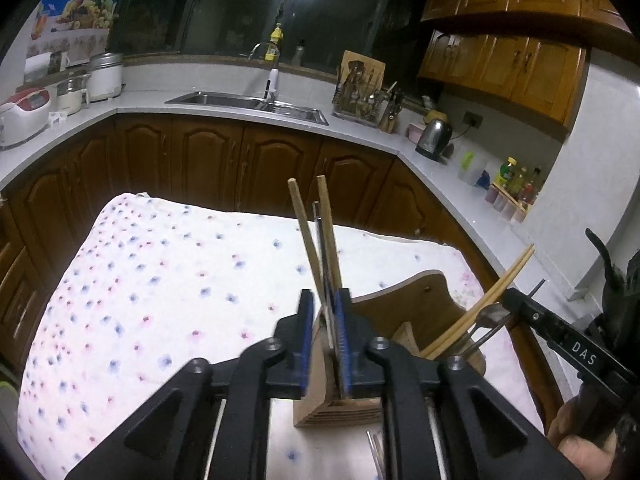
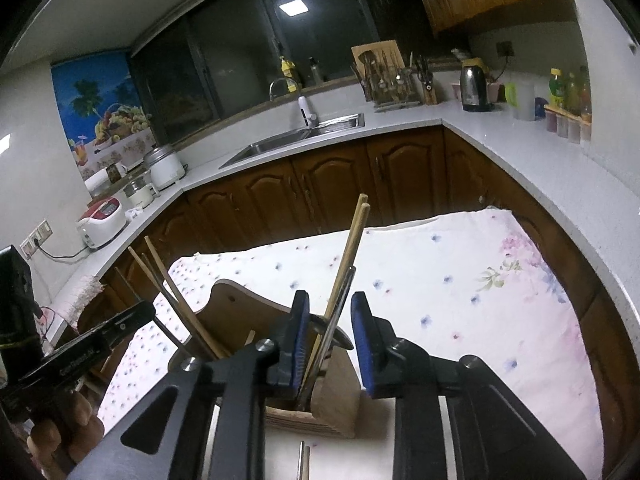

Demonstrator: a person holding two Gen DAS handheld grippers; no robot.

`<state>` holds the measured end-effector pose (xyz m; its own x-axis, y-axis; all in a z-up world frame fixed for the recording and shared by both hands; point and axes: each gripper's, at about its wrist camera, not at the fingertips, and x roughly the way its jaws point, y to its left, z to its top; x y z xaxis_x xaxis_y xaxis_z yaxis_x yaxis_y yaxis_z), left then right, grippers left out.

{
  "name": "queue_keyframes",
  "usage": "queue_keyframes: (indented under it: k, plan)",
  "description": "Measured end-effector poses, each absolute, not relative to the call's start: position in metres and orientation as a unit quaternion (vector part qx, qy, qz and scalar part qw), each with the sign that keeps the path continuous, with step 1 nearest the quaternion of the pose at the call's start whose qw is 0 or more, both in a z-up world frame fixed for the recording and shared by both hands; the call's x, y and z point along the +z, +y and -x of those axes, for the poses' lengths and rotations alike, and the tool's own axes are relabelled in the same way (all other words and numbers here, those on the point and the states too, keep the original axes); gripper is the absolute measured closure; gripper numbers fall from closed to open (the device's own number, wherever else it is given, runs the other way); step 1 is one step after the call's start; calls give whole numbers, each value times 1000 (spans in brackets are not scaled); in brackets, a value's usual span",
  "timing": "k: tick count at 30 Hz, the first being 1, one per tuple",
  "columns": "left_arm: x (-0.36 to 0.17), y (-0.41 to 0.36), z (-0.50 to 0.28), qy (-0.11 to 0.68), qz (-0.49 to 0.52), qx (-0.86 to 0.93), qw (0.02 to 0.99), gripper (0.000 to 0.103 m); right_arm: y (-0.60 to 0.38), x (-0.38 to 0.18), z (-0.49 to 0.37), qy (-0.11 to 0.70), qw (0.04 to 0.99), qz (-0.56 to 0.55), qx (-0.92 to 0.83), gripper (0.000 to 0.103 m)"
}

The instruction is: Organize utensils

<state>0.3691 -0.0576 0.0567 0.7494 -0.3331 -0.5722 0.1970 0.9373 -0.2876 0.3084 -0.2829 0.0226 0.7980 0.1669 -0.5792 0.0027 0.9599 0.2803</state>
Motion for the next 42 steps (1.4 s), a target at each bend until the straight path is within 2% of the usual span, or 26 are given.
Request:
queue_keyframes:
  k: [1, 16, 18, 20, 21, 22, 24, 26, 28, 30, 33, 42]
  plan:
    - [57, -57, -368, 322, 106, -142, 930, 83, -283, 21, -309, 315, 938, -137, 46, 76]
    - [53, -56, -371, 332, 110, -145, 926, 81, -285, 19, -309, 321, 933, -153, 58, 63]
    - [53, -56, -370, 333, 110, -146, 925, 77, -285, 19, -309, 321, 932, -156, 60, 60]
    - [54, -56, -368, 332, 109, -145, 926, 66, -286, 20, -308, 320, 932, -158, 59, 57]
    - [54, -55, -367, 331, 110, -145, 926, 64, -287, 20, -307, 320, 932, -160, 59, 53]
    - [54, -54, -365, 330, 110, -145, 926, 58, -287, 21, -307, 319, 932, -162, 59, 51]
    - [55, -55, -363, 329, 110, -143, 927, 47, -288, 23, -304, 314, 933, -167, 60, 41]
    - [55, -55, -359, 327, 109, -140, 928, 25, -289, 25, -301, 307, 935, -169, 59, 34]
    - [55, -53, -354, 324, 110, -132, 930, 17, -289, 28, -298, 302, 936, -169, 60, 30]
    - [55, -51, -351, 324, 111, -130, 931, 16, -290, 29, -297, 299, 937, -172, 61, 21]
    - [54, -49, -344, 326, 109, -120, 931, 12, -292, 31, -290, 292, 937, -179, 62, 13]
    - [62, -40, -319, 324, 102, -111, 934, 8, -286, 42, -266, 271, 941, -183, 88, 6]
